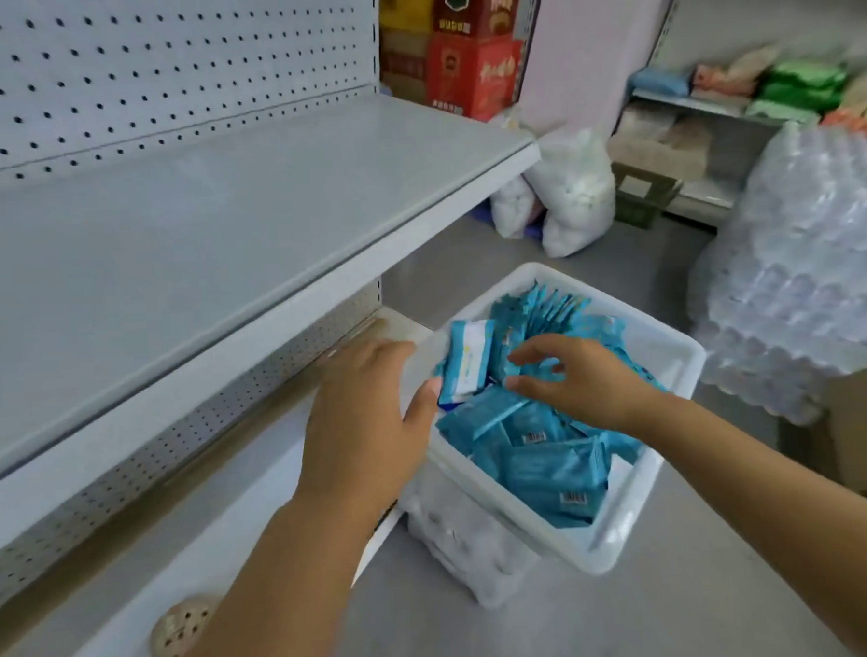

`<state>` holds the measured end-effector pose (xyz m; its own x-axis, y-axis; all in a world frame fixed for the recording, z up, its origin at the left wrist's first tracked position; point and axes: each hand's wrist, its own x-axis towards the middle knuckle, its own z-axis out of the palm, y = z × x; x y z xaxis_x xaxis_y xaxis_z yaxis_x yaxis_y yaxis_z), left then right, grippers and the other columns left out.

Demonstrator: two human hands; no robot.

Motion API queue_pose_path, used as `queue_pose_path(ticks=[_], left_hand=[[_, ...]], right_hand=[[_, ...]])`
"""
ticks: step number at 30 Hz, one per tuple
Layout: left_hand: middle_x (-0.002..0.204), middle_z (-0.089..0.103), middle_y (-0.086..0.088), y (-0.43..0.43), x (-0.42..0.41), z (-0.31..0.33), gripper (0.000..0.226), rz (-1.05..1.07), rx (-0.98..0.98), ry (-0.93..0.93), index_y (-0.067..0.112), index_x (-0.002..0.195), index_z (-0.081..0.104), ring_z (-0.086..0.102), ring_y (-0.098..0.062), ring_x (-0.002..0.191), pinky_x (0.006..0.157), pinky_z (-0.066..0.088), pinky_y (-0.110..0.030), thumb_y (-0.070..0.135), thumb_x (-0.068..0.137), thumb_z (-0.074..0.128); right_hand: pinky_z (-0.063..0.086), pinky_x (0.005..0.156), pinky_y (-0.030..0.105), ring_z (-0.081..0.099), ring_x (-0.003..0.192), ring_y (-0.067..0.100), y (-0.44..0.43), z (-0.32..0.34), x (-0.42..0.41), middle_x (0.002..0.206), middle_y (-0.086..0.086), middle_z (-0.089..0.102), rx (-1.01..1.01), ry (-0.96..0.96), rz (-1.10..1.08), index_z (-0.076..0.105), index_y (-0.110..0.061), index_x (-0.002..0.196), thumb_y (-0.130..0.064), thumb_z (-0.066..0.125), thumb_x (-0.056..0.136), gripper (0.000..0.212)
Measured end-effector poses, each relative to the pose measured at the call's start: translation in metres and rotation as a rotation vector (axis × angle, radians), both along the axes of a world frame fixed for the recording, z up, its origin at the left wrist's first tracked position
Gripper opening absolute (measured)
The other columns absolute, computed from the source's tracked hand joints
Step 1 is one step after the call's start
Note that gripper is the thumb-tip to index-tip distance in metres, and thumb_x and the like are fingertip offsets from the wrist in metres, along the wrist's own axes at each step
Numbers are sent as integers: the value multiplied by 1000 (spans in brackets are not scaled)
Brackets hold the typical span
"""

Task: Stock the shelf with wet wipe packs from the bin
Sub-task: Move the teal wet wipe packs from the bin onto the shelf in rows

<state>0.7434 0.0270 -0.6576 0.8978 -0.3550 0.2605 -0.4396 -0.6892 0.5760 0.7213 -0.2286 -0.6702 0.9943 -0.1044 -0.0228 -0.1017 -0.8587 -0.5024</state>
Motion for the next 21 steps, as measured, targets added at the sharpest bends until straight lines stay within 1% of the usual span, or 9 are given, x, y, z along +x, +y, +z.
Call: queue_pose_path(ticks=[2, 5, 6, 8, 10, 12, 15, 18, 21], left_hand=[[145, 50, 0, -1, 1, -24, 49, -77, 123, 88, 19, 139, 54, 43, -19, 134, 107, 40, -36, 41, 96, 58], [157, 37, 3, -3, 8, -43, 55, -126, 274, 153, 23, 147, 46, 31, -16, 145, 116, 32, -38, 47, 98, 53], [159, 35, 3, -4, 11, -47, 56, -120, 300, 177, 25, 148, 44, 29, -16, 146, 117, 31, -38, 48, 98, 51], [160, 33, 3, -4, 18, -56, 56, -101, 335, 226, 25, 148, 44, 27, -17, 147, 118, 30, -40, 50, 98, 50], [161, 31, 3, -3, 21, -63, 56, -100, 361, 257, 25, 147, 45, 28, -18, 147, 117, 31, -41, 51, 98, 50], [159, 33, 3, -5, 24, -67, 54, -99, 356, 262, 24, 144, 49, 31, -19, 144, 113, 34, -40, 51, 98, 51], [149, 44, 2, -11, 29, -65, 49, -61, 290, 279, 21, 135, 58, 38, -20, 136, 108, 40, -41, 51, 97, 51], [141, 52, 1, -12, 33, -65, 47, -34, 214, 320, 19, 129, 62, 44, -19, 130, 105, 42, -43, 52, 97, 52], [136, 58, 1, -11, 34, -64, 47, -8, 123, 358, 20, 128, 62, 51, -19, 124, 102, 46, -40, 53, 96, 53]], right_hand=[[48, 103, 31, 62, 110, 7, -13, -18, -4, 119, -9, 69, -35, 96, 9, 71, -23, 118, -43, 75, 86, 38], [41, 98, 21, 59, 117, 15, -12, -39, 1, 127, -2, 66, -84, 197, 55, 71, -23, 120, -36, 79, 85, 38], [39, 95, 20, 58, 119, 17, -9, -47, 6, 129, -1, 65, -90, 216, 72, 70, -23, 120, -34, 80, 84, 39], [38, 99, 22, 55, 125, 17, -1, -62, 18, 135, -1, 62, -101, 237, 115, 69, -24, 123, -35, 81, 82, 44], [38, 102, 25, 52, 128, 16, 2, -76, 31, 140, -4, 57, -119, 280, 157, 65, -26, 129, -41, 81, 81, 53], [38, 100, 25, 51, 126, 14, 2, -85, 40, 139, -8, 55, -124, 336, 184, 62, -29, 132, -47, 79, 80, 58], [49, 99, 32, 57, 115, 14, -1, -94, 52, 127, -8, 61, -95, 319, 149, 69, -32, 122, -46, 79, 81, 44], [54, 92, 40, 64, 98, 18, -4, -95, 59, 109, -3, 72, -59, 238, 76, 76, -24, 108, -37, 73, 90, 23], [53, 73, 35, 61, 73, 20, -3, -86, 52, 83, 4, 72, 108, 42, -46, 77, -12, 94, -29, 66, 96, 20]])
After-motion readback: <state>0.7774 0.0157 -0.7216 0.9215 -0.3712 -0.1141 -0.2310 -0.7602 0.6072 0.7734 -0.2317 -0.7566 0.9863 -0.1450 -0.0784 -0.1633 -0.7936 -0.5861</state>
